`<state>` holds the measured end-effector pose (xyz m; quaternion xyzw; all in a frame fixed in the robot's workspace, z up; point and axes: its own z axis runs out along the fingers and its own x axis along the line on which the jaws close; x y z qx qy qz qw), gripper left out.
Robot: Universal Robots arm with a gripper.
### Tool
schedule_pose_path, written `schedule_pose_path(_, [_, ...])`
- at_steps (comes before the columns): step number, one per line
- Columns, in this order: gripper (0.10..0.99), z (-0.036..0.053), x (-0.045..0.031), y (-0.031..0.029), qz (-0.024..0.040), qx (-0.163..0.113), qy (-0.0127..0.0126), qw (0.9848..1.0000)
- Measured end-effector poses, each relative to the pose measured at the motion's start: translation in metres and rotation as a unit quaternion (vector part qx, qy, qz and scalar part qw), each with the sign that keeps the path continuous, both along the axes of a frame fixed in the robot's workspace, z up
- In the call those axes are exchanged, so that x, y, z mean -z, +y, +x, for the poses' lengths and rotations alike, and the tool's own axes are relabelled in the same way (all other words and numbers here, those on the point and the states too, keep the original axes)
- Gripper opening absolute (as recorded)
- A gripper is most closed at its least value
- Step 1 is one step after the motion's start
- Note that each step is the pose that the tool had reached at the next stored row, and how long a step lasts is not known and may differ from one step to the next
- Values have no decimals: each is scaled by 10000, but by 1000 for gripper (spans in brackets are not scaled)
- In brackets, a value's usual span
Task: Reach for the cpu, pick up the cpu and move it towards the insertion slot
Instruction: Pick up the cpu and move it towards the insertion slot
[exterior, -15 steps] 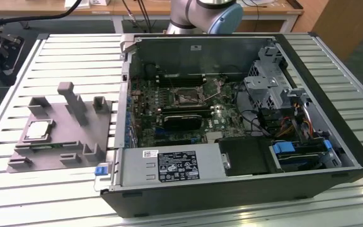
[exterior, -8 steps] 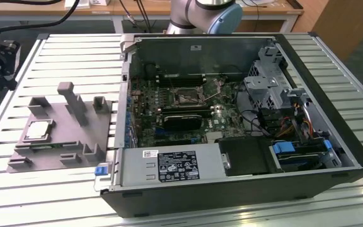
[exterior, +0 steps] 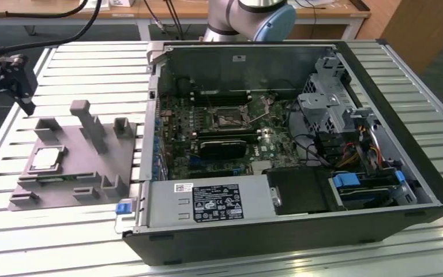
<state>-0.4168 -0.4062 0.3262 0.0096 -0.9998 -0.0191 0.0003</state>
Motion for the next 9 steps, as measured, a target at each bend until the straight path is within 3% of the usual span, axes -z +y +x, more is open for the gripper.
schedule_pose_path(5, [765,-6,92,-7,0,0,0,10000])
schedule_pose_path(9, [765,-22,164,-10,0,9,0,10000])
